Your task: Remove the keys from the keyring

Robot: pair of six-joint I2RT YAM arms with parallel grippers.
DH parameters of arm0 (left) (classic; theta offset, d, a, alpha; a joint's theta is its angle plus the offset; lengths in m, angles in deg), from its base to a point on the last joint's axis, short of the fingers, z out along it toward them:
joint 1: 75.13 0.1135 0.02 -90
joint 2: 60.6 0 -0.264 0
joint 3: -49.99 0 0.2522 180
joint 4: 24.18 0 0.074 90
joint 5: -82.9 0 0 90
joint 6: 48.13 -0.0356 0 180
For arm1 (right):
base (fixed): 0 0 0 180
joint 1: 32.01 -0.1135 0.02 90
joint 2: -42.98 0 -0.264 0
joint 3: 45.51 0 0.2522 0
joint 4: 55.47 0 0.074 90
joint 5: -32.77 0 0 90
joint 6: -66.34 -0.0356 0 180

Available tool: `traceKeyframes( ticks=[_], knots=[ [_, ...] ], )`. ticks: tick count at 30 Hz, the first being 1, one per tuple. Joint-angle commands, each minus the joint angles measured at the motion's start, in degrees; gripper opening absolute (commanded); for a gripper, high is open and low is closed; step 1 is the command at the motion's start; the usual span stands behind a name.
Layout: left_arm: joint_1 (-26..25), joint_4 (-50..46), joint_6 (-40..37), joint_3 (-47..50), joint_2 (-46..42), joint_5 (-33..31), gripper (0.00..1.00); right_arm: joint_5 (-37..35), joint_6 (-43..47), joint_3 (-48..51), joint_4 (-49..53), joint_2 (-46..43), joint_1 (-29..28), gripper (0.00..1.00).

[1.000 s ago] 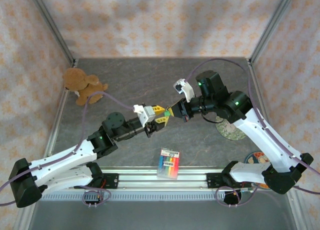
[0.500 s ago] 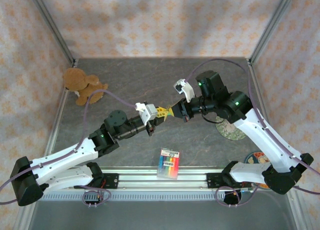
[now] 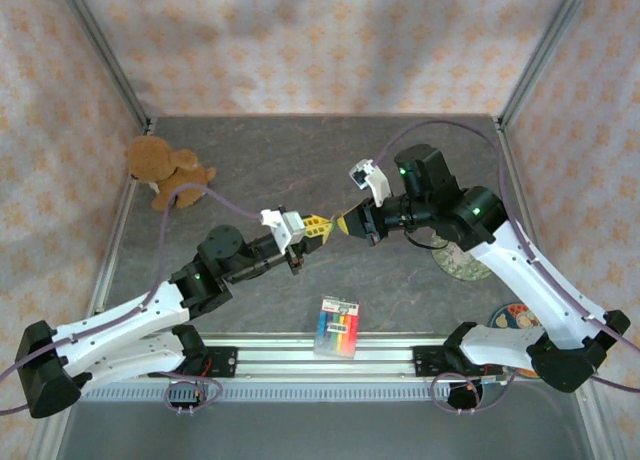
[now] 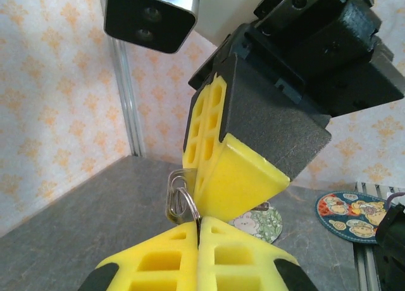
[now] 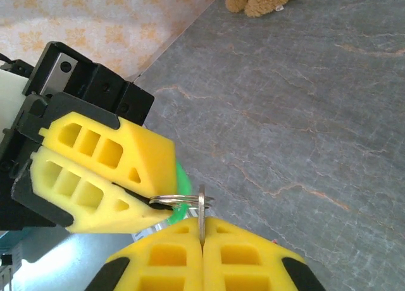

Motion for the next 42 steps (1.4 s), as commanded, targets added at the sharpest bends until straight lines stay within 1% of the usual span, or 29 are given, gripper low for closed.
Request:
traceKeyframes(
  ticks=[1, 7, 12, 15, 17, 18, 21, 24, 32, 35, 37, 39, 40, 42],
  knots=[
    [-0.28, 4.09, -1.25, 1.18, -2.26, 1.78, 0.0, 1.1, -1.76, 0.52, -2.62, 1.16, 0.08, 0.0],
    [-0.34, 3.34, -1.27, 3.7, -4.34, 1.32, 0.0, 0.85, -1.05, -1.46, -2.37, 0.94, 0.08, 0.0],
    [-0.34, 2.36, 0.67, 5.27, -4.14, -1.48, 0.01, 0.77, 1.38, -4.02, 0.64, 1.73, 0.08, 0.0],
    [-0.3, 2.24, 0.72, 5.13, -3.78, -1.64, 0.18, 0.89, 1.97, -4.58, 1.73, 2.33, 0.03, 0.0],
    [-0.3, 2.13, 0.65, 4.53, -3.57, -1.73, 0.26, 0.98, 2.15, -4.52, 1.7, 2.37, 0.0, 0.0],
    [-0.34, 1.9, 0.47, 4.12, -3.4, -1.6, 0.3, 1.16, 2.15, -4.45, 1.65, 2.35, 0.0, 0.0],
    [-0.34, 1.46, 0.32, 3.02, -2.87, -0.96, 0.36, 1.29, 2.11, -4.0, 1.18, 2.08, 0.0, 0.0],
    [-0.34, 0.97, 0.17, 1.81, -2.27, 0.15, 0.39, 1.28, 2.03, -3.71, 0.95, 1.84, -0.01, 0.0],
    [-0.34, 1.56, 0.12, 0.21, 0.2, 0.47, 0.39, 2.25, 1.96, -2.65, 0.39, 1.25, -0.05, 0.0],
    [-0.29, 1.5, -0.1, 0.22, 0.57, -0.32, 0.4, 2.65, 1.26, -2.3, -0.59, 0.61, 0.0, 0.0],
    [-0.34, 2.52, -0.21, 1.27, 0.42, -1.96, 0.47, 2.7, 0.44, -2.2, -1.39, 0.28, 0.0, 0.0],
    [-0.32, 5.11, -0.2, 3.12, 0.14, -4.72, 0.48, 3.14, -0.25, -2.49, -1.73, 0.26, 0.0, 0.0],
    [-0.34, 6.29, -0.21, 3.98, -0.04, -5.63, 0.5, 3.57, -0.48, -2.55, -1.82, 0.31, 0.0, 0.0],
    [-0.34, 9.05, -0.42, 5.14, -0.22, -6.63, 0.59, 4.81, -1.03, -2.7, -2.13, 0.33, 0.0, 0.0]
  ],
)
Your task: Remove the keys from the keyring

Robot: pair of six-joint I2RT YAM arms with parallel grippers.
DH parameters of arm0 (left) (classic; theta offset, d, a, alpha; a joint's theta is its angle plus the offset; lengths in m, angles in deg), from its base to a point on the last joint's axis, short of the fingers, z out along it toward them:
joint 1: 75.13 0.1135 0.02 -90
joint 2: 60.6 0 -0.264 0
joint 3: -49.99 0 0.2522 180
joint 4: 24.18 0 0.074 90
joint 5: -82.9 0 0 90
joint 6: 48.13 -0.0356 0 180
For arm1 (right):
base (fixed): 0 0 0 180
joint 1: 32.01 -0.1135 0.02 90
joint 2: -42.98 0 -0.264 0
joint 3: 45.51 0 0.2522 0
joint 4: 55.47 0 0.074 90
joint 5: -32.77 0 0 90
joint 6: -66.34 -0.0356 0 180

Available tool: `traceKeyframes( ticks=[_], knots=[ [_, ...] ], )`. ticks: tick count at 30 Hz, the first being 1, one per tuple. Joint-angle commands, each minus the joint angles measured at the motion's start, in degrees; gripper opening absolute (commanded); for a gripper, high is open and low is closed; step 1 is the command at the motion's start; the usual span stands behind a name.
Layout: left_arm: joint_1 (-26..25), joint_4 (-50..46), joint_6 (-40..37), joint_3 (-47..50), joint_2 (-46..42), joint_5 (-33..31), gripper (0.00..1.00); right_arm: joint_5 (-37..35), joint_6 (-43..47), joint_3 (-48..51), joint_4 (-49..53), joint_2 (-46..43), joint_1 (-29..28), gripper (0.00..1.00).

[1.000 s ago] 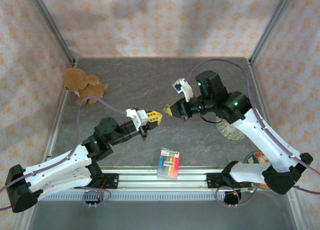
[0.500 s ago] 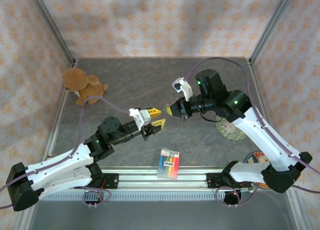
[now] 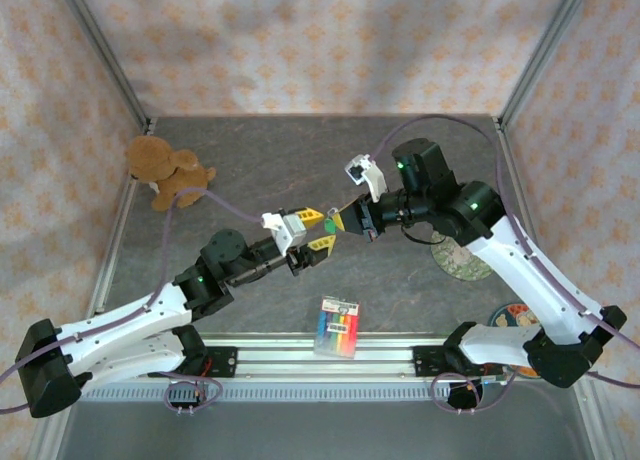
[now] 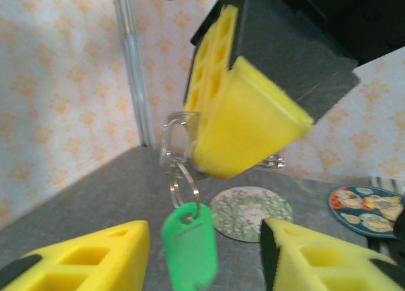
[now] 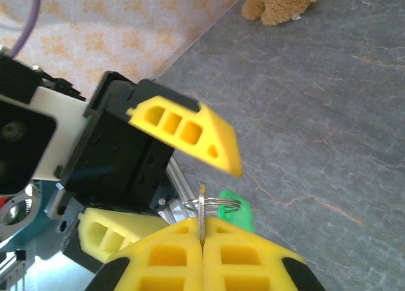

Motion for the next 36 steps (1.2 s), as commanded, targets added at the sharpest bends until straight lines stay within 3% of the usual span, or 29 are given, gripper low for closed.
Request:
traceKeyframes(
  ticks=[1, 8, 18, 32, 36],
  knots=[
    [-0.34, 6.5, -0.42, 1.83, -0.64, -3.54, 0.61, 2.73, -1.58, -0.12, -2.03, -1.33, 0.02, 0.0],
    [-0.34, 9.93, -3.13, -0.22, 2.3, -2.08, 0.66, 5.87, -3.43, 0.11, -3.65, -1.16, 0.02, 0.0],
    [-0.29, 11.51, -7.23, -2.8, 5.29, -2.52, 0.64, 9.72, -4.61, 1.14, -5.06, -1.25, 0.02, 0.0],
    [0.01, 9.22, -9.03, -4.66, 5.34, -0.21, 0.37, 12.18, -6.28, 1.64, -7.19, -3.05, 0.02, 0.0],
    [0.05, 9.0, -8.8, -4.67, 4.79, 0.44, 0.23, 11.87, -6.61, 1.56, -7.6, -3.46, 0.01, 0.0]
  ],
)
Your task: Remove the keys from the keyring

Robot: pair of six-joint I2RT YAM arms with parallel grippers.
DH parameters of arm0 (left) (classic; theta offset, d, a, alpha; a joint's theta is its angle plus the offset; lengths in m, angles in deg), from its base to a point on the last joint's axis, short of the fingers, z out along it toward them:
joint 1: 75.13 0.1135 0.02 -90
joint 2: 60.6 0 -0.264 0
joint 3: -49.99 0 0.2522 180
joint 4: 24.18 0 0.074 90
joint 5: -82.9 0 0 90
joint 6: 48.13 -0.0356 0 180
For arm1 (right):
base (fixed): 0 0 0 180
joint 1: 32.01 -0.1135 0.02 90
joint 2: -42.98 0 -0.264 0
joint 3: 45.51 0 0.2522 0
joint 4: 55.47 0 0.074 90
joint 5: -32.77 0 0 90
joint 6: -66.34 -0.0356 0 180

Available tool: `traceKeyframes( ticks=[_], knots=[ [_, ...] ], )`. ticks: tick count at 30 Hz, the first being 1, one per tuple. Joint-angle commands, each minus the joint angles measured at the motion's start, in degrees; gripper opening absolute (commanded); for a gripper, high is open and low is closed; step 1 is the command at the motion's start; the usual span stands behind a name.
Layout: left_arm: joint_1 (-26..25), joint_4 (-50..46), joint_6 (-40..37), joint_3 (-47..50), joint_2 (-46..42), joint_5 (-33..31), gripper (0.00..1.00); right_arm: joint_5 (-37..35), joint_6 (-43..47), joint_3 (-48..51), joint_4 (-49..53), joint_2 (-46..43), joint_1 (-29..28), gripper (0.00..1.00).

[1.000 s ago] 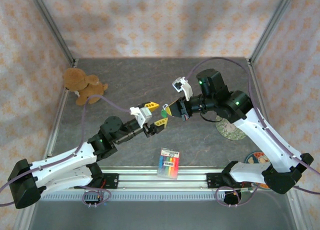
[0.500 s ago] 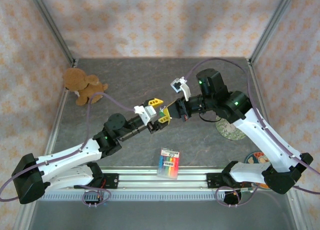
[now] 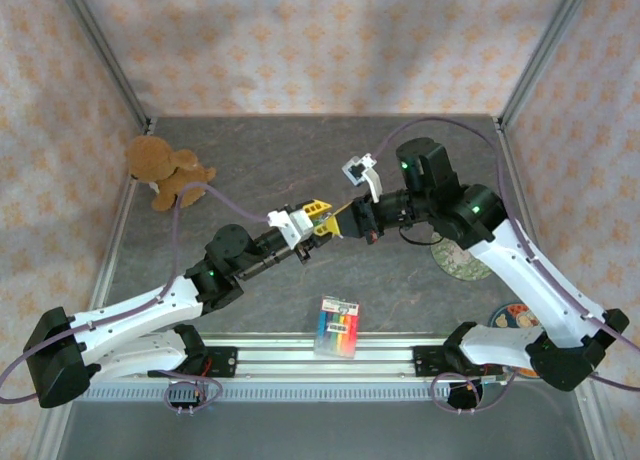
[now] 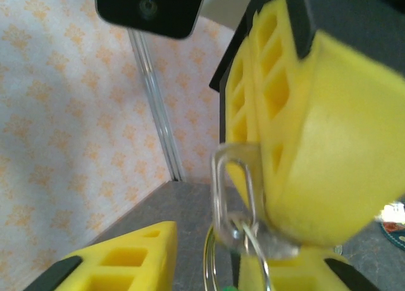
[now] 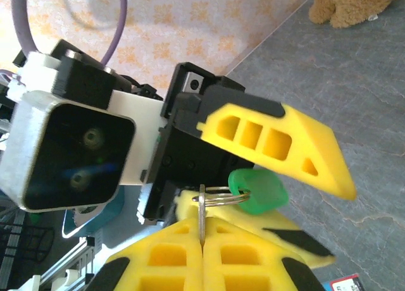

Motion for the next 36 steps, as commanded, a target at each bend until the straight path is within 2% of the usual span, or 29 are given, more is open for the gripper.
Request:
traceKeyframes(
  ticks=[1, 2, 7, 11, 19, 26, 31, 34, 36],
  knots=[
    [0.01, 0.54, -0.18, -2.09, -0.82, 1.61, 0.19, 0.95, -0.85, -0.08, -2.13, -2.0, 0.02, 0.0],
    [0.01, 0.16, -0.16, -2.14, -1.0, 1.72, 0.15, 0.72, -1.04, -0.01, -2.26, -2.09, 0.02, 0.0],
    [0.01, 0.02, -0.13, -2.36, -1.79, 2.08, 0.14, 0.43, -1.1, 0.16, -2.57, -1.99, 0.08, 0.0],
    [0.01, 0.04, 0.01, -2.91, -2.08, 2.27, 0.21, 0.6, -1.3, 0.16, -2.81, -1.74, 0.11, 0.0],
    [0.01, -1.09, -1.22, -4.14, -1.73, 3.26, 0.21, 0.93, -1.61, -0.1, -3.08, -1.84, 0.1, 0.0],
    [0.01, -1.83, -1.55, -4.38, -1.79, 3.9, 0.09, 0.35, -1.31, -0.19, -2.74, -2.29, 0.19, 0.0],
    [0.01, -1.95, -1.31, -4.24, -1.9, 3.83, 0.07, -0.3, -1.69, -0.19, -3.4, -2.79, 0.79, 0.0],
    [0.0, -2.06, -1.2, -4.16, -1.99, 4.0, 0.0, -2.0, -2.01, -0.01, -3.68, -3.12, 0.89, 0.0],
    [0.01, -2.09, -0.96, -4.15, -1.99, 4.0, 0.0, -3.64, -2.06, 0.04, -3.61, -3.35, 0.97, 0.0]
  ],
)
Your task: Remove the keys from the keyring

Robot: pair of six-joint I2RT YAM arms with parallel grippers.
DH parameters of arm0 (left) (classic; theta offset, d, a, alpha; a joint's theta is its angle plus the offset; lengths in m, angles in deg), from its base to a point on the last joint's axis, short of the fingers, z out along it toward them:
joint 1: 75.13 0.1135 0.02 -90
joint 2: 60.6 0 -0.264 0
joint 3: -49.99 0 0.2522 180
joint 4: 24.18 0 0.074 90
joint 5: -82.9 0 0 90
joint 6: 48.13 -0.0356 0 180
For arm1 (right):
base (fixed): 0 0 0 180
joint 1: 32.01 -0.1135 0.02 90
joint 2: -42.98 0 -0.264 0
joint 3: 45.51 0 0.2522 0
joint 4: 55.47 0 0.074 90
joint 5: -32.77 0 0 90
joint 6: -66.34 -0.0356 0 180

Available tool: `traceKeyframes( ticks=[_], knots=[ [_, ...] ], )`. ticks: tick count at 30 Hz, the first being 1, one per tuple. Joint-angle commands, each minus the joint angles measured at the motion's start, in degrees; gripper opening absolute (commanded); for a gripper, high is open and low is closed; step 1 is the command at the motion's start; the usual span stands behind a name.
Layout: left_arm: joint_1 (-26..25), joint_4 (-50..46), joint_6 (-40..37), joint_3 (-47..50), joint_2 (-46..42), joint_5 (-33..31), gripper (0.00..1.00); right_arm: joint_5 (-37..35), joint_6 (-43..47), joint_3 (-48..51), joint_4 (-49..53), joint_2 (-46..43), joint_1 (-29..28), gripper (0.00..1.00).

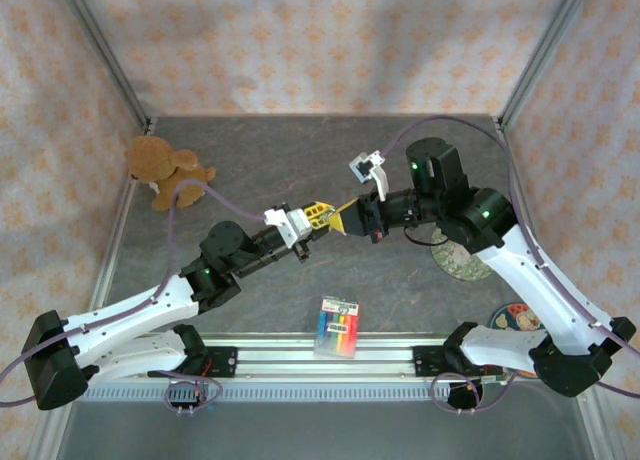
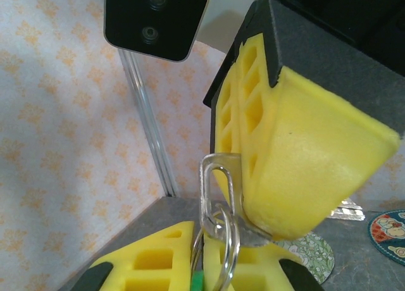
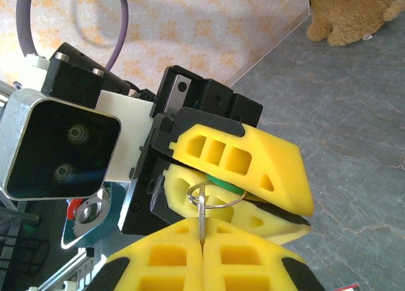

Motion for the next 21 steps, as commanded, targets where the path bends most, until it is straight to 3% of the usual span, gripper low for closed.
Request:
traceKeyframes(
  ticks=[1, 12, 21],
  knots=[
    [0.01, 0.0, -0.05, -1.47, -0.9, 1.1, 0.0, -3.55, -0.57, 0.22, -2.55, -1.74, 0.42, 0.0],
    [0.01, 0.37, 2.49, -1.38, -1.4, 1.67, 0.0, -10.75, 2.24, 3.17, -5.28, -4.43, 0.0, 0.0],
    [-0.06, -1.03, 5.49, -2.52, -1.27, 3.01, 0.0, -12.37, 9.26, 9.32, -9.57, -9.46, -0.86, 0.0]
  ],
)
